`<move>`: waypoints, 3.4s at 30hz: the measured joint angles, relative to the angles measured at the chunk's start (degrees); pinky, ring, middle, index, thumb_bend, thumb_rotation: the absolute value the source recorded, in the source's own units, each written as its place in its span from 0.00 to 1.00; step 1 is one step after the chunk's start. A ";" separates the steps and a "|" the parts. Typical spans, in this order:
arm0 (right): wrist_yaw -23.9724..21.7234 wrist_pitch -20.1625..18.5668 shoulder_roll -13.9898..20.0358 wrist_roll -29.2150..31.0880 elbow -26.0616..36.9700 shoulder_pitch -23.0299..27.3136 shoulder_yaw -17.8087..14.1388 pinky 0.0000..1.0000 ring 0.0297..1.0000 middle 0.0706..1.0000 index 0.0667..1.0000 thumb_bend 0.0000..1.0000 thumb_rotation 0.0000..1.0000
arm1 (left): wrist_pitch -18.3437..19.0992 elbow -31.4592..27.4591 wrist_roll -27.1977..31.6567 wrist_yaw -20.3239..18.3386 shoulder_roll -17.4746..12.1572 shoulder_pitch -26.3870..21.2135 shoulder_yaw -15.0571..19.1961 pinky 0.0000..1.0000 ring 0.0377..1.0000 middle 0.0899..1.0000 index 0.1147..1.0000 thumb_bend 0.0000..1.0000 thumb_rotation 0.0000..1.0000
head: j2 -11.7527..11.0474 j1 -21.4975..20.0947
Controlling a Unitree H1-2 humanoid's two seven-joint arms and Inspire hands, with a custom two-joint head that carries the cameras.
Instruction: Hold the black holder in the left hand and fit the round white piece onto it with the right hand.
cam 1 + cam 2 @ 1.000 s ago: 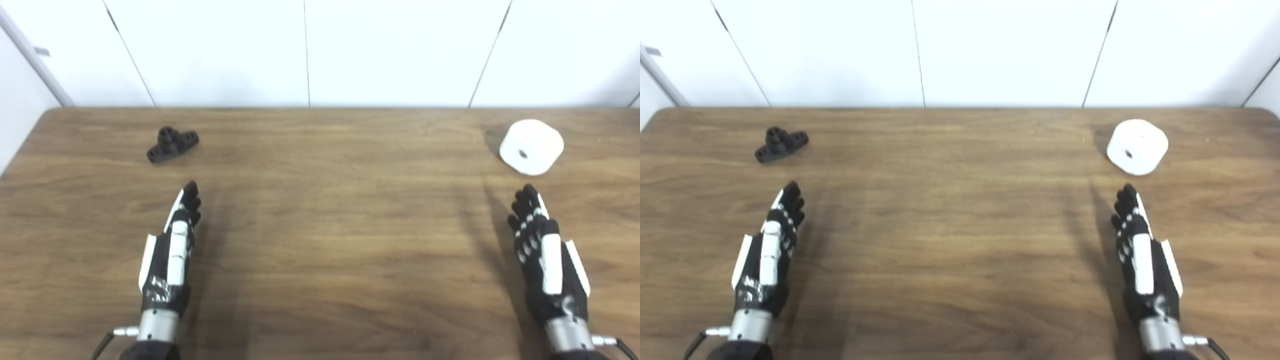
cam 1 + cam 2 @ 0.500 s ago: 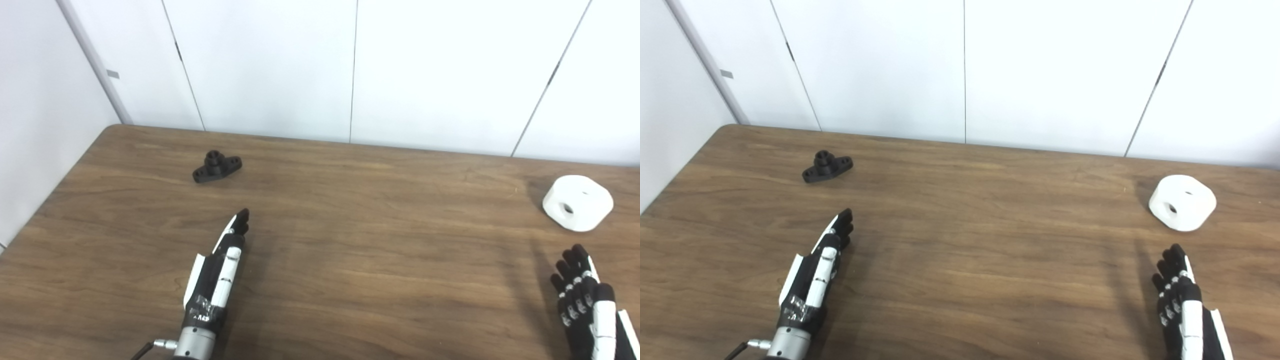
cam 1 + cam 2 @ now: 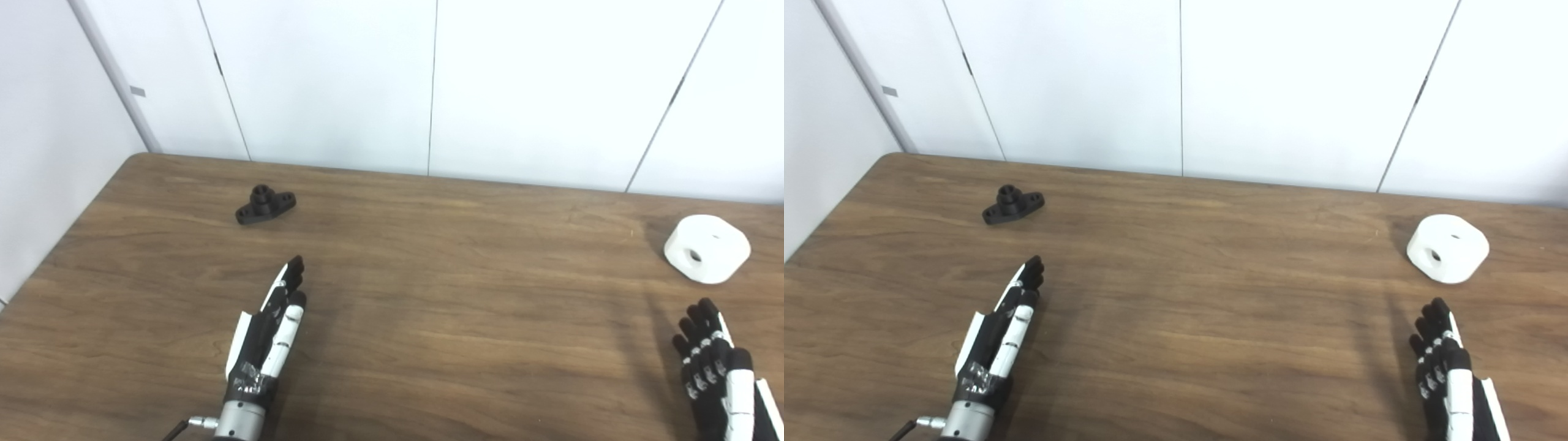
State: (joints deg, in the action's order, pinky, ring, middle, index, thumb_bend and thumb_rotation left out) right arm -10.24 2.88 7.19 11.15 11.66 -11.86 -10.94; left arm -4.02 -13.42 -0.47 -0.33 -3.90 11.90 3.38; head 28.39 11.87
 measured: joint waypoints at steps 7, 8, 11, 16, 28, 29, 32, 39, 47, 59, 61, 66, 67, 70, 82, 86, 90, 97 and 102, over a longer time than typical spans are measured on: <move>0.19 0.01 -0.01 -0.57 -0.01 0.04 0.04 1.00 1.00 0.99 0.98 0.62 1.00 | 4.24 -4.12 -6.53 1.35 -0.12 -0.29 -0.10 0.94 0.93 0.93 0.94 0.50 0.51 | -0.35 -0.09; 0.28 0.01 -0.01 -0.77 -0.01 0.04 0.04 1.00 1.00 0.99 0.98 0.63 1.00 | 5.34 -5.31 -7.12 1.55 -0.21 -0.31 0.12 0.94 0.92 0.93 0.94 0.52 0.49 | -0.35 -0.09; 0.64 0.01 -0.04 -1.09 -0.01 0.00 0.03 1.00 1.00 0.99 0.98 0.63 1.00 | 7.49 -7.17 -8.30 1.77 -0.39 -0.84 1.15 0.91 0.91 0.92 0.92 0.55 0.43 | -0.35 0.00; 0.79 0.04 -0.02 -1.10 -0.28 -0.02 0.00 1.00 1.00 0.99 0.98 0.63 1.00 | 11.01 -8.32 -8.51 2.22 -0.52 -2.28 3.30 0.87 0.89 0.90 0.90 0.62 0.40 | -0.70 0.35; 1.06 1.11 0.03 -1.70 -0.81 0.17 0.11 1.00 1.00 0.99 0.97 0.62 1.00 | 18.16 -9.49 -15.76 3.18 -5.13 -10.69 7.27 0.90 0.94 0.92 0.82 0.81 0.32 | -1.58 -0.18; 1.10 1.11 0.03 -1.83 -0.81 0.16 0.13 1.00 1.00 0.99 0.98 0.62 1.00 | 19.03 -9.40 -16.21 3.35 -5.42 -11.14 7.60 0.93 0.95 0.92 0.81 0.81 0.33 | -1.58 -0.18; 1.26 1.10 0.03 -2.51 -0.81 0.16 0.22 1.00 1.00 0.99 0.98 0.62 1.00 | 20.18 -8.33 -19.51 3.63 -7.40 -12.36 7.52 0.94 0.94 0.89 0.80 0.82 0.37 | -1.67 -0.18; 1.21 1.14 0.04 -2.68 -0.84 0.16 0.22 1.00 1.00 0.99 0.98 0.64 1.00 | 21.26 -3.91 -22.47 3.76 -11.86 -15.30 7.50 0.96 0.94 0.89 0.79 0.83 0.36 | -1.67 -0.26; 1.20 1.36 0.04 -2.52 -0.93 0.15 0.20 1.00 1.00 0.98 0.97 0.67 0.98 | 19.72 3.78 -23.74 4.38 -15.98 -19.18 7.50 0.96 0.99 0.95 0.81 0.83 0.34 | -1.67 -0.70; 1.20 2.31 0.14 -2.33 -1.41 0.18 0.06 1.00 0.99 0.97 0.96 0.65 0.98 | 21.19 10.26 -27.03 3.36 -20.18 -23.27 3.62 1.00 1.00 1.00 0.85 0.92 0.38 | -1.32 -0.62; 1.22 2.31 0.14 -2.32 -1.45 0.22 0.07 1.00 0.99 0.97 0.96 0.65 0.98 | 21.29 11.67 -27.55 3.21 -20.80 -24.50 2.86 1.00 1.00 1.00 0.85 0.93 0.38 | -1.32 -0.62; 1.21 2.36 0.15 -1.92 -1.48 0.22 0.03 1.00 0.99 0.97 0.96 0.66 0.98 | 21.47 14.49 -28.20 2.15 -21.71 -26.92 1.60 1.00 1.00 0.99 0.84 0.94 0.39 | -1.14 -0.70; 1.21 2.36 0.15 -1.83 -1.49 0.22 0.01 1.00 0.99 0.97 0.96 0.67 0.98 | 21.53 15.26 -28.25 2.10 -21.73 -27.46 1.34 1.00 1.00 0.99 0.84 0.94 0.39 | -1.14 -0.70; 1.21 2.38 0.16 -1.67 -1.49 0.21 0.01 1.00 0.99 0.97 0.96 0.65 0.98 | 21.91 17.02 -28.27 1.74 -21.74 -28.59 0.82 1.00 1.00 0.99 0.83 0.94 0.38 | -1.05 -0.70; 1.24 2.51 0.16 -1.75 -1.46 0.19 0.07 1.00 1.00 0.97 0.97 0.64 0.99 | 24.27 25.12 -28.02 1.15 -22.10 -33.46 -0.70 1.00 1.00 0.98 0.83 0.93 0.40 | -1.14 -0.44; 1.24 3.33 0.16 -1.70 -1.49 0.17 0.05 1.00 1.00 0.97 0.96 0.66 0.98 | 25.12 28.27 -28.00 1.14 -22.44 -34.88 -0.97 1.00 1.00 0.98 0.83 0.93 0.41 | -1.05 -0.62; 1.30 3.96 0.16 -1.92 -1.52 0.18 0.10 1.00 1.00 0.97 0.96 0.66 0.99 | 26.16 30.90 -27.85 0.57 -22.89 -36.53 -1.28 1.00 1.00 0.98 0.83 0.92 0.41 | -1.14 -0.97; 1.38 4.64 0.14 -2.86 -1.57 0.17 0.25 1.00 0.99 0.96 0.96 0.64 1.00 | 26.64 33.75 -27.80 -0.52 -23.54 -37.65 -3.05 1.00 1.00 0.97 0.80 0.94 0.42 | -1.32 -1.49; 1.39 5.23 0.14 -3.40 -1.66 0.17 0.31 1.00 0.99 0.96 0.96 0.65 0.99 | 26.75 34.93 -27.84 -0.82 -23.75 -38.07 -4.41 1.00 1.00 0.96 0.77 0.92 0.40 | -1.32 -1.84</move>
State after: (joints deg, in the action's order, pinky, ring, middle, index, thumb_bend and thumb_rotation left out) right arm -8.84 8.11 7.33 7.75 10.01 -11.69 -10.63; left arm 22.73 21.51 -28.31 -1.15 -27.65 -26.17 -1.03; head 27.07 10.02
